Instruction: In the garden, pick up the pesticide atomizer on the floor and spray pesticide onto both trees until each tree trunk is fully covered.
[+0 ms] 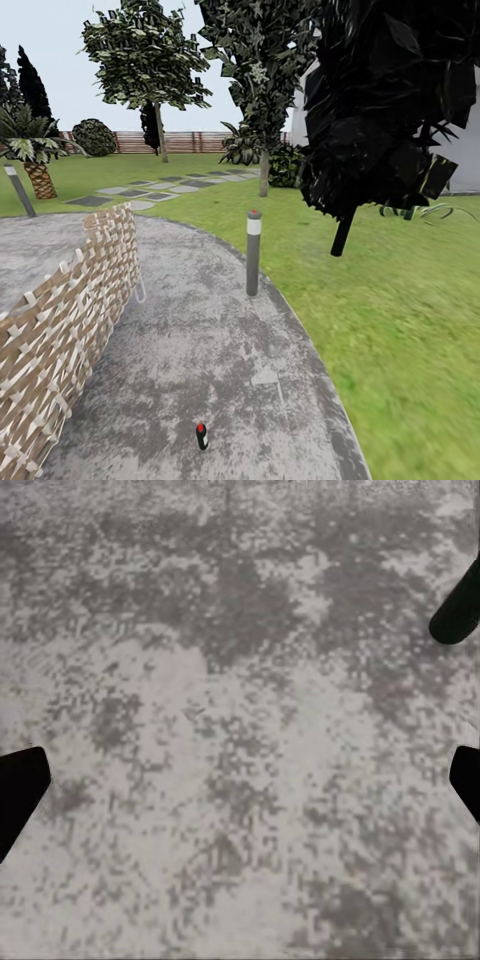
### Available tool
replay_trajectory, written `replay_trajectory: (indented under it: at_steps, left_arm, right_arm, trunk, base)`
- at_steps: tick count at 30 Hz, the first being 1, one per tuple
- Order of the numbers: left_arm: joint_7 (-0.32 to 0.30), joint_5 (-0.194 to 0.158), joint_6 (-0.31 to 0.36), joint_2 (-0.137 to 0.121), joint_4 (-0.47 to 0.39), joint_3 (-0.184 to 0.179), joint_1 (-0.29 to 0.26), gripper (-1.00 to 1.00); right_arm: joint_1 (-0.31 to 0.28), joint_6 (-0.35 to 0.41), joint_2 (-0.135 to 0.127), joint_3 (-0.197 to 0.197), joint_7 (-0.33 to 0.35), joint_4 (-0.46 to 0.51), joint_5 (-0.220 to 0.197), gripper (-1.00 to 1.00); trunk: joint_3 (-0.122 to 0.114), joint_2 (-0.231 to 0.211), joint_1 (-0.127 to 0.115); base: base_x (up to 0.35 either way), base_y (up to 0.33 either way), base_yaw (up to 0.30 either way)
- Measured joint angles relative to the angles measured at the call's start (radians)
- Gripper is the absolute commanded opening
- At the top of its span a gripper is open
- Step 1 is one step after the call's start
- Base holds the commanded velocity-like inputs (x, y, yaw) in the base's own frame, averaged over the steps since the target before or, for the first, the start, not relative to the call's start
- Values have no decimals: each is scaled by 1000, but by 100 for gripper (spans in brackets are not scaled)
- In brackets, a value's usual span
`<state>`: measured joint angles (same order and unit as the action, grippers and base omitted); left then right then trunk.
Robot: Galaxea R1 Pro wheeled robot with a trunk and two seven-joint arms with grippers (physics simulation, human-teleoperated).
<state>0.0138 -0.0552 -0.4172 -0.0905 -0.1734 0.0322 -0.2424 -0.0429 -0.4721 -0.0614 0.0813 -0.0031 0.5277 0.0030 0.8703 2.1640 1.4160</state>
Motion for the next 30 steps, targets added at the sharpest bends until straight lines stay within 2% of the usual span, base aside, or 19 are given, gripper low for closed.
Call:
replay_trajectory:
  at_steps: [10,18,21,26,30]
  left_arm:
    - [0,0,0,0,0,-1,0,100]
    - [-3,1,-1,4,-11,-5,-3,100]
    - [-7,4,0,7,-19,-7,-13,100]
    - [-13,12,16,11,-92,-11,-66,100]
    - [-11,13,25,16,-119,-12,-144,100]
  right_arm:
    - [0,0,0,2,0,2,-1,100]
    - [0,2,-2,5,2,10,-4,100]
    - [-8,3,-5,6,0,46,-5,100]
    - [-67,10,-7,6,-1,125,-3,100]
    - [-157,45,-7,6,-1,148,-2,100]
  trunk:
    - [0,0,0]
    - [0,0,0]
    - [0,0,0]
    - [0,0,0]
    - [0,0,0]
  base:
    - [267,87,6]
    - [27,2,0]
    - [3,0,0]
    - [1,0,0]
    - [0,0,0]
